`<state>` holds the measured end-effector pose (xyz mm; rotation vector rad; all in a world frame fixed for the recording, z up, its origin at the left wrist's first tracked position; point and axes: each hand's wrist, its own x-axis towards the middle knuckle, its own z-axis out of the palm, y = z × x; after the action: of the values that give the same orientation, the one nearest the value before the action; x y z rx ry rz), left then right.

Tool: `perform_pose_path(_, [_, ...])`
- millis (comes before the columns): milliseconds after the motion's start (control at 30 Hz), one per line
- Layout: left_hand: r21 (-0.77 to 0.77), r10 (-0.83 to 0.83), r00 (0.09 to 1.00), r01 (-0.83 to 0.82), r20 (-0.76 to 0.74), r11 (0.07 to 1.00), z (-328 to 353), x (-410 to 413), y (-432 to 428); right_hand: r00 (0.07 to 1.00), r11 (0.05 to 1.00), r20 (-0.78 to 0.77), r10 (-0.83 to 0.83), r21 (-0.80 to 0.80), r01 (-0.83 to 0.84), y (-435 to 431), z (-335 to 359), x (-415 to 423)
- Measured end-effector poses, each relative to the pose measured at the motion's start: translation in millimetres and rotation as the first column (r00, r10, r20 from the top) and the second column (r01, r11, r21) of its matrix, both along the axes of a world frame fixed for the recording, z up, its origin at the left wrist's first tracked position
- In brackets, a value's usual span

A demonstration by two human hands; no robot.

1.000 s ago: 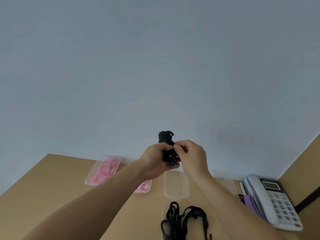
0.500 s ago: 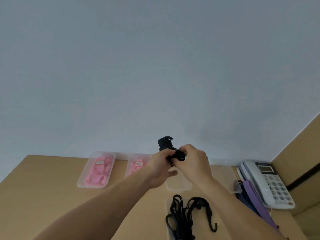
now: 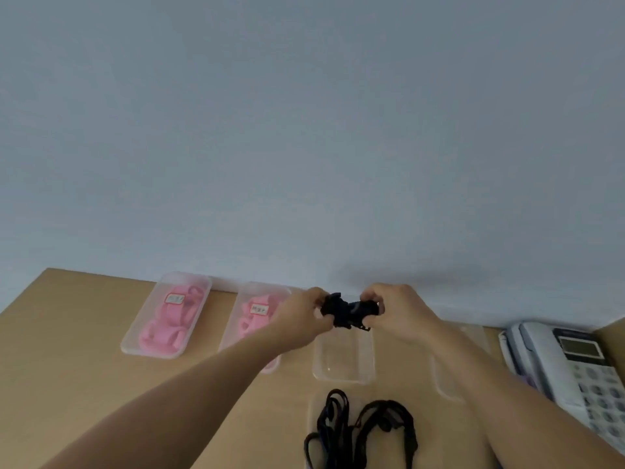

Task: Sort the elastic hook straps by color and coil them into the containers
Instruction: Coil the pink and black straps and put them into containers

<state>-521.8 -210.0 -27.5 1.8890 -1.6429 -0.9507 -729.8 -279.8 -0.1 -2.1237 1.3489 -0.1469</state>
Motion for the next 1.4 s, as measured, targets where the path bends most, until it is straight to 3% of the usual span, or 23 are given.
perform_pose_path(167, [-0.001, -0.027, 0.929, 0.029, 0.369, 1.000, -30.3, -9.2, -11.5, 0.969, 0.974, -0.098, 0.227, 0.022, -0.226, -41.0, -34.6, 7.9])
perform_pose_path(300, [0.012, -0.043, 0.881, 0.042, 0.472, 0.999, -41.4, -11.7, -12.7, 0.939, 0.948, -0.132, 0.319, 0.027, -0.318, -52.9, -54.7, 16.0])
perform_pose_path(567, [-0.086, -0.046, 0.771, 0.129, 0.636, 0.988, -52.4, -20.1, -9.6, 0.855, 0.882, -0.340, 0.392, -0.124, -0.454, -49.6, -67.1, 21.0])
perform_pose_path(833, [-0.156, 0.062, 0.807, 0.038, 0.588, 0.987, -52.0, -25.3, -15.8, 0.885, 0.852, -0.324, 0.334, -0.299, -0.431, -32.7, -81.7, 16.6])
perform_pose_path(1100, [-0.140, -0.012, 0.664, 0.175, 0.748, 0.975, -59.5, -23.1, -1.1, 0.902, 0.853, -0.347, 0.256, -0.359, -0.380, -24.3, -88.1, 12.6])
perform_pose_path(1300, [-0.218, 0.035, 0.758, 0.143, 0.651, 0.965, -50.6, -33.1, 0.2, 0.916, 0.883, -0.369, 0.158, -0.363, -0.298, -24.2, -89.3, 11.1])
perform_pose_path(1400, [-0.229, -0.034, 0.725, 0.261, 0.687, 0.938, -50.3, -34.2, 1.9, 0.917, 0.891, -0.377, 0.130, -0.360, -0.275, -24.8, -90.3, 12.9])
